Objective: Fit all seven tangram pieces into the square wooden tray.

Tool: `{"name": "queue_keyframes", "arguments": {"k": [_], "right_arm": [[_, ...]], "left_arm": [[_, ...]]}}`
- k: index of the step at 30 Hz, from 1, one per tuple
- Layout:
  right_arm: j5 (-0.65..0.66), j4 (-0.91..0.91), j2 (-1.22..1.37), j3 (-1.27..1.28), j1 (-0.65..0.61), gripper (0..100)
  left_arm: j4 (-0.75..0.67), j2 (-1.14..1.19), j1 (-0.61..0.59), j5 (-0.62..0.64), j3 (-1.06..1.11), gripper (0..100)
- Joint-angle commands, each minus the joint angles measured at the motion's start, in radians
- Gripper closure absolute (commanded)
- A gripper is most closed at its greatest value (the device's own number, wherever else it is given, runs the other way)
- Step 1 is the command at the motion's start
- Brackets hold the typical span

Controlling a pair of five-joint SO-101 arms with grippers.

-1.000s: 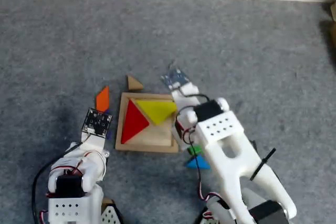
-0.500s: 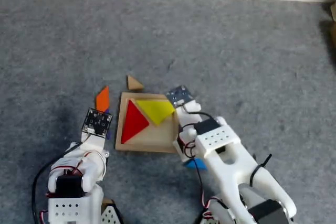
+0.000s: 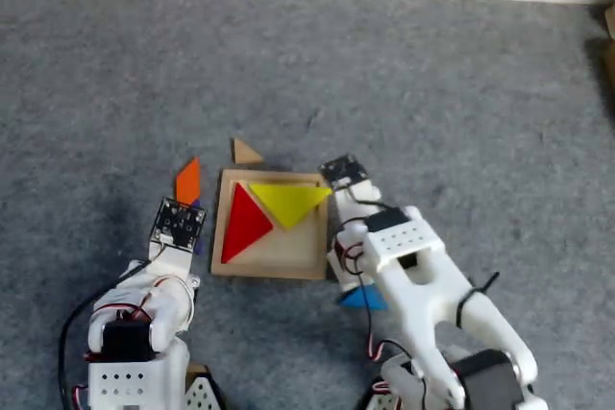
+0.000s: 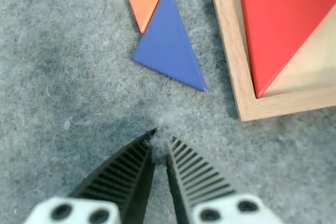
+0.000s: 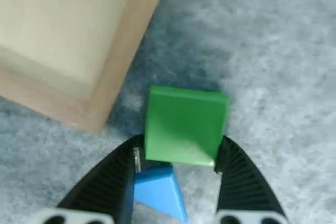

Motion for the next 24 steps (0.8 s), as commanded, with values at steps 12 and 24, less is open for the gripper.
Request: {"name": "queue_keyframes", "arguments": {"k": [12,24], "right_arm": [[0.181,0.166,-0.116,-0.236,-0.137,90.3],[0.186,0.168,0.364,-0.539,-0.252,86.5]], "left_arm": [[0.006,-0.004,-0.010,0.005,0.019,100],[0.006,-0.004,-0.010,0.005,0.019,100]]}}
